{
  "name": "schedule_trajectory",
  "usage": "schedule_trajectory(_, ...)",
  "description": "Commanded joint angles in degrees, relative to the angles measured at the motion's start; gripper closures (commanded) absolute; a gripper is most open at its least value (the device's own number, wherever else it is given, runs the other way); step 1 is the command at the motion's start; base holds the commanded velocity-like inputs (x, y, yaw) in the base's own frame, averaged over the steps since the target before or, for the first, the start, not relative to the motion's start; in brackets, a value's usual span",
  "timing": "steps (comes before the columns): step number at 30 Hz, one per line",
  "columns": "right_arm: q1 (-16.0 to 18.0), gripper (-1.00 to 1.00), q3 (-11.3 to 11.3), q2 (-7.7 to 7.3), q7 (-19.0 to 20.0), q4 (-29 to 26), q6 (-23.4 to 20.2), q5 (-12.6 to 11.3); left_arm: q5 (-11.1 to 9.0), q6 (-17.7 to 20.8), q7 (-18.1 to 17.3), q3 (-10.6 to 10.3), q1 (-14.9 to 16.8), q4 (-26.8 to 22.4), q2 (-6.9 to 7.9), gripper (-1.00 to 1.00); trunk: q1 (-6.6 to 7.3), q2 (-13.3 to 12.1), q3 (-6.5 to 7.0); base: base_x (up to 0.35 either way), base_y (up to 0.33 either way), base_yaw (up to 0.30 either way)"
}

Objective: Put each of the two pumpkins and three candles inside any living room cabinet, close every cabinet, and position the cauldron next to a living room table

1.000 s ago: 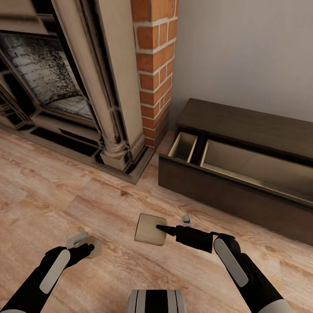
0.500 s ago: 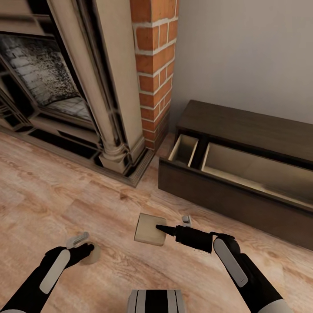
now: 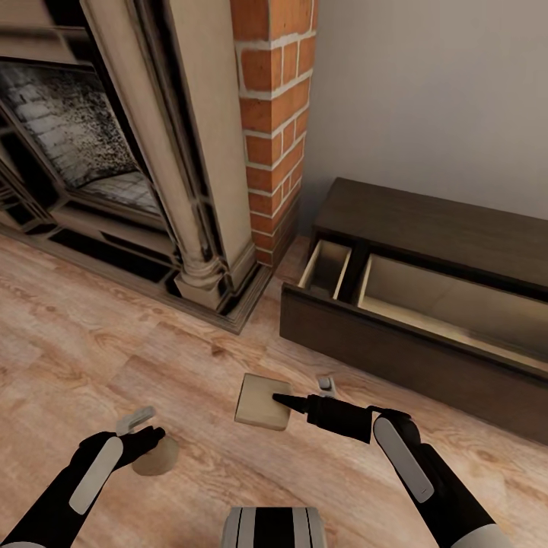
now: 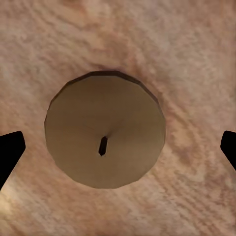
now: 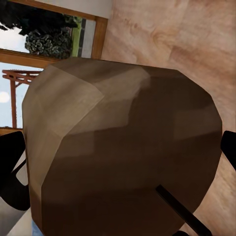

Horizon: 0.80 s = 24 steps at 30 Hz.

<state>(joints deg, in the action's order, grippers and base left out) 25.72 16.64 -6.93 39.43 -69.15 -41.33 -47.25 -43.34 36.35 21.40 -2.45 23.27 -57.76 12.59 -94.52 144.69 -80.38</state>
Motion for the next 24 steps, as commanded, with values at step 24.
schedule_trajectory(24, 0.0, 1.0, 0.1, 0.02, -0.1, 0.0, -0.3, -0.3, -0.6, 0.0, 0.5, -0.3, 0.0, -0.1, 0.02, -1.0, 0.01, 0.0, -0.04, 0.02, 0.043, 0.0)
